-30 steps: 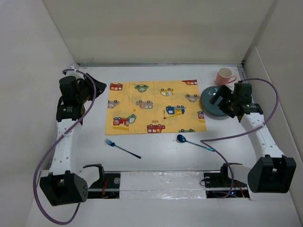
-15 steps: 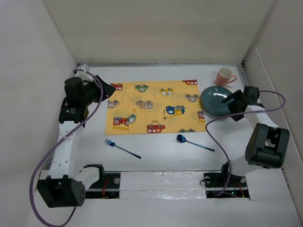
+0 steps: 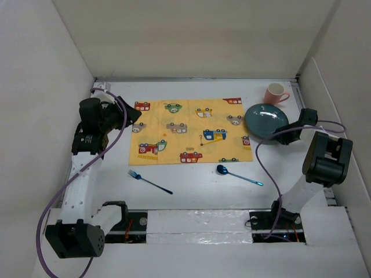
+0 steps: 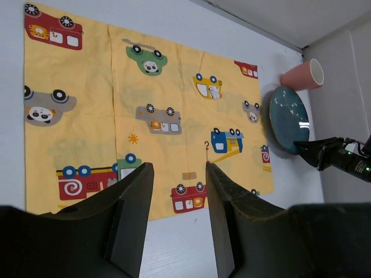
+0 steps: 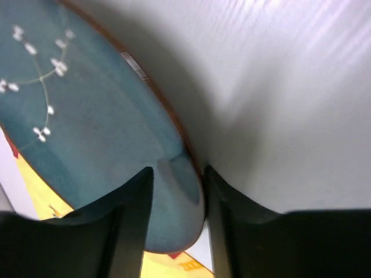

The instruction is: Set the dinner table for one person

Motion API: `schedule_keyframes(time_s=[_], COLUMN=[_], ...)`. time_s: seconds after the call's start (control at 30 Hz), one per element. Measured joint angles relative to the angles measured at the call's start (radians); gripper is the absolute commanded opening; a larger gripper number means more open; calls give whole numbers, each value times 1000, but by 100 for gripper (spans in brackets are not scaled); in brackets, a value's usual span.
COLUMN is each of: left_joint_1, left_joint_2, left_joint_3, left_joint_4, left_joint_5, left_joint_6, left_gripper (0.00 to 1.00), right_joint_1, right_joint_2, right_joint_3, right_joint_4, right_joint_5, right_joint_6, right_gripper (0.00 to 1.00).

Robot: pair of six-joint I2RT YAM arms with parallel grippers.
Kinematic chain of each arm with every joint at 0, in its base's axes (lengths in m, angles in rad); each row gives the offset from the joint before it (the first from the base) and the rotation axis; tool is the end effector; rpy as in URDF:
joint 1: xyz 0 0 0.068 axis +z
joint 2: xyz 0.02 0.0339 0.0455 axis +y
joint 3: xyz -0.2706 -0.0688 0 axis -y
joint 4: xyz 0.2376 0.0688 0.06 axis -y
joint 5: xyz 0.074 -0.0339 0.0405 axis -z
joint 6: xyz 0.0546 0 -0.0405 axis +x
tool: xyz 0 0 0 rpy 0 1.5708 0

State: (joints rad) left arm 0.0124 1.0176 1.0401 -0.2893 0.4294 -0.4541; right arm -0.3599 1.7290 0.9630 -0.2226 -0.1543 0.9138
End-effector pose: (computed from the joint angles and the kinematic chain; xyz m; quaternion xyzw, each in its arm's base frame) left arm 0.2335 -0.0198 0.3765 -0.0537 0.7855 -0.2951 0.5413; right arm 0.3266 -0.1139 0.1524 0.5502 0.7810 0.1493 0.2551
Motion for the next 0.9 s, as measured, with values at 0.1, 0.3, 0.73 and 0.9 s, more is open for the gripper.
schedule_keyframes(time_s=[0.1, 0.3, 0.73, 0.9], left_joint_1=[0, 0, 0, 0], left_joint_2=[0, 0, 23, 27], left_joint_3=[0, 0, 0, 0], left_joint_4=[0, 0, 0, 2], left_joint_5=[-12, -30, -10, -9], left_joint_6=[1, 1, -3, -1], left_gripper=[37, 37, 34, 23], right_joint_1=[-11, -11, 250, 470], right_joint_2=[32, -84, -553, -465], right_joint_3=[23, -16, -79, -12], right_joint_4=[10, 60, -196, -105], right_joint_5=[-55, -58, -1, -199], right_joint_6=[37, 69, -60, -108], right_gripper=[1, 0, 0, 0])
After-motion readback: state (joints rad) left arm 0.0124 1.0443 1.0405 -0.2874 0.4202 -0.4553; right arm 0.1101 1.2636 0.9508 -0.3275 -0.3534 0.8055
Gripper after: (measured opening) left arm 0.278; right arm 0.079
